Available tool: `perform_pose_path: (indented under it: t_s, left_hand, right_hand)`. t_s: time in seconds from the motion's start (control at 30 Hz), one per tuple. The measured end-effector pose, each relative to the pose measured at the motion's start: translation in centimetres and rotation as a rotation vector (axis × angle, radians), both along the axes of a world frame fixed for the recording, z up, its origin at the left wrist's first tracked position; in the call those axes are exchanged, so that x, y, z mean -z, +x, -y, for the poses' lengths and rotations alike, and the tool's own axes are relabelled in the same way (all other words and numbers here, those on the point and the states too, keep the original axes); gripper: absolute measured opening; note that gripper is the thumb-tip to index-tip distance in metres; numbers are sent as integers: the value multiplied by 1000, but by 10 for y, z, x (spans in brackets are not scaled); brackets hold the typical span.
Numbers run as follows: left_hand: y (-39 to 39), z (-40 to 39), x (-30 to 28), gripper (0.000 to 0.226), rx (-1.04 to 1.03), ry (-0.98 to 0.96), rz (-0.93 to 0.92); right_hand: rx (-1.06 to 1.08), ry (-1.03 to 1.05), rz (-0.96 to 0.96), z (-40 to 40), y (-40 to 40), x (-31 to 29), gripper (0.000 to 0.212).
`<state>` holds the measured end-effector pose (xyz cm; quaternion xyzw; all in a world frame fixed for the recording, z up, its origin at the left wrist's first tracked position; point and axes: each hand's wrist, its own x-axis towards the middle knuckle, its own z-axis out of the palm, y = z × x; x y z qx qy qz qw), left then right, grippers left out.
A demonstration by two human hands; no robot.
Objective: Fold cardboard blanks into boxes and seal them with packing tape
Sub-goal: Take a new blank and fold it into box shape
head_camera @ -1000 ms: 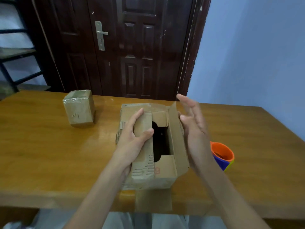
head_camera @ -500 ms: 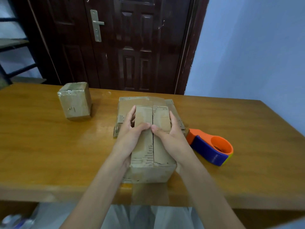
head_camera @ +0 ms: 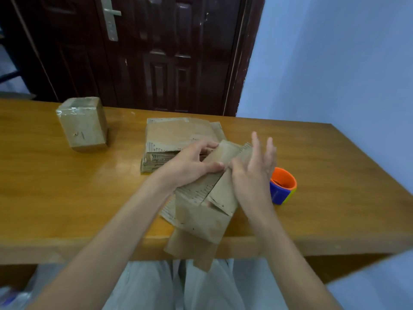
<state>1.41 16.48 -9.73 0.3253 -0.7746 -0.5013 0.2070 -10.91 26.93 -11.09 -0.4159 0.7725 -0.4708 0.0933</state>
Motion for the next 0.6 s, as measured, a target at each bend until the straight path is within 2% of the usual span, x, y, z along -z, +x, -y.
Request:
perform_pose_path:
  t_s: [0.07,0.13,0.23,0.3,0.37,0.47,0.53,0.6]
  left_hand:
    - [-3,11,-2,59,79,-74,82]
    - [-5,25,-3,64,165,-153,129]
    - [-9,42,-10,68,228,-215,168]
    - [0,49,-12,54,233,-199,138]
    - [23,41,-5,37,139,-73,-12]
    - [56,-11,32,33,-217,2,-375]
    - [60,-56,55,61,-334,-51,-472]
    - [53,-72,76,83,-390,-301,-357]
  right_hand:
    - [-166,116,-304,0,-20,-4,65]
    - [-355,253,-512,7,-39,-13,60]
    - [-480,427,-663,19,-48,-29,55]
    - [-499,525,-764,26,-45,-33,57]
    - [-515,618,-805,29,-42,-32,57]
    - [-447,599,-721,33,-37,-28,54]
    - [-330,500,-647,36,-21,-25,49]
    - [-226,448,-612,35,0,-18,46]
